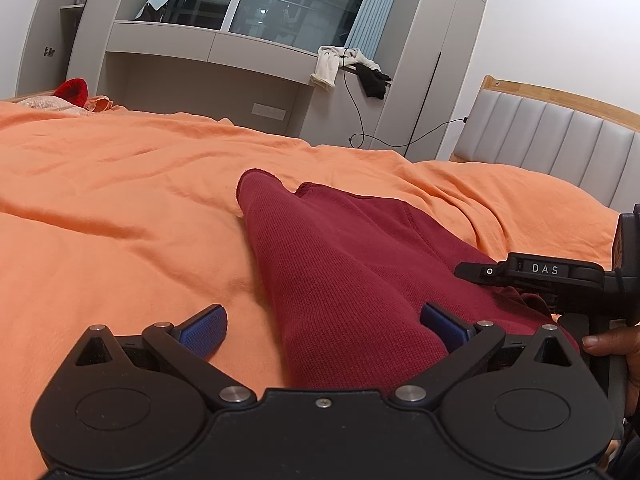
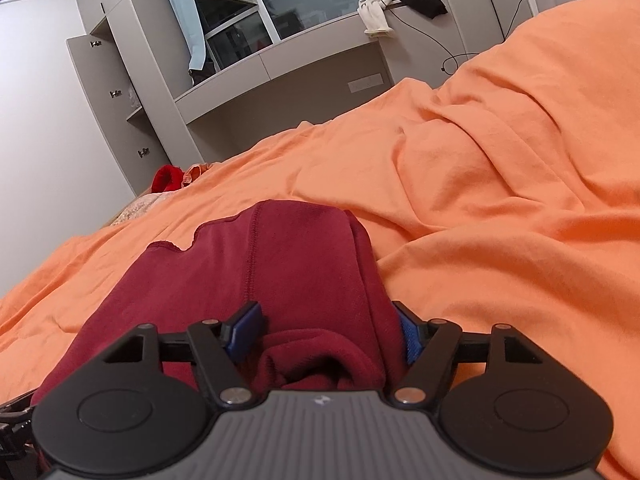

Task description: Fold small clothes

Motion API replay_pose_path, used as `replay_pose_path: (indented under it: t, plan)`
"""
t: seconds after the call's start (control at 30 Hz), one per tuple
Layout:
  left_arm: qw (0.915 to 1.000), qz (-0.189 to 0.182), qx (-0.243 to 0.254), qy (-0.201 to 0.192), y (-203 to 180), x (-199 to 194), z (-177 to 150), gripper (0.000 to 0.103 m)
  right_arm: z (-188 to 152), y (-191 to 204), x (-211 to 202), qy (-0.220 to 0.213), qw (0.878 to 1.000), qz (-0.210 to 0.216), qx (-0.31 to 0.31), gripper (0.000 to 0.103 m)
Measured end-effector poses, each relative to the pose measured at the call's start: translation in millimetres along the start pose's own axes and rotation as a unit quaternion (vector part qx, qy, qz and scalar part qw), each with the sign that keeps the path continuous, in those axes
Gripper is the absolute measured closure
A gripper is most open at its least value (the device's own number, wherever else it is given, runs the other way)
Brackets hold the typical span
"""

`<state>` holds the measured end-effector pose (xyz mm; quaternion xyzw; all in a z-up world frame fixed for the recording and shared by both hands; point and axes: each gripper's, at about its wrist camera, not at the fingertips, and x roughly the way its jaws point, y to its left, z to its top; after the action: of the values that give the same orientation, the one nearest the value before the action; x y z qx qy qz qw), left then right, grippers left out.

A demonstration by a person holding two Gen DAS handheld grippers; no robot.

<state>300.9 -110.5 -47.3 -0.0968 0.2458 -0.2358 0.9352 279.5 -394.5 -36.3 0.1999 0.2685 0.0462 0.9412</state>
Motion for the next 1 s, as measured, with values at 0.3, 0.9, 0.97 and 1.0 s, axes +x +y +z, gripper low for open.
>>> replay_pose_path:
  t: [0.3, 0.9, 0.97, 1.0]
  plan:
    - [1.0000, 0.000, 0.000, 0.000, -0.1, -0.3, 0.0, 0.000, 0.5, -0.7, 0.4, 0.000, 1.000, 0.000, 0.000, 0.029]
    - [1.0000, 0.003, 0.005, -0.006, -1.6, -2.3, 1.1, 0.000, -0.7, 0.6, 0.2, 0.001, 1.000, 0.004, -0.016, 0.039]
    - [1.0000, 0.003, 0.004, -0.003, -2.0, -2.3, 1.7, 0.000, -1.2, 1.3, -0.2, 0.002, 1.000, 0.005, -0.020, 0.042]
    - [1.0000, 0.004, 0.003, 0.002, -2.6, -2.3, 3.5, 0.000, -1.2, 2.4, 0.1, 0.002, 1.000, 0.005, -0.022, 0.043]
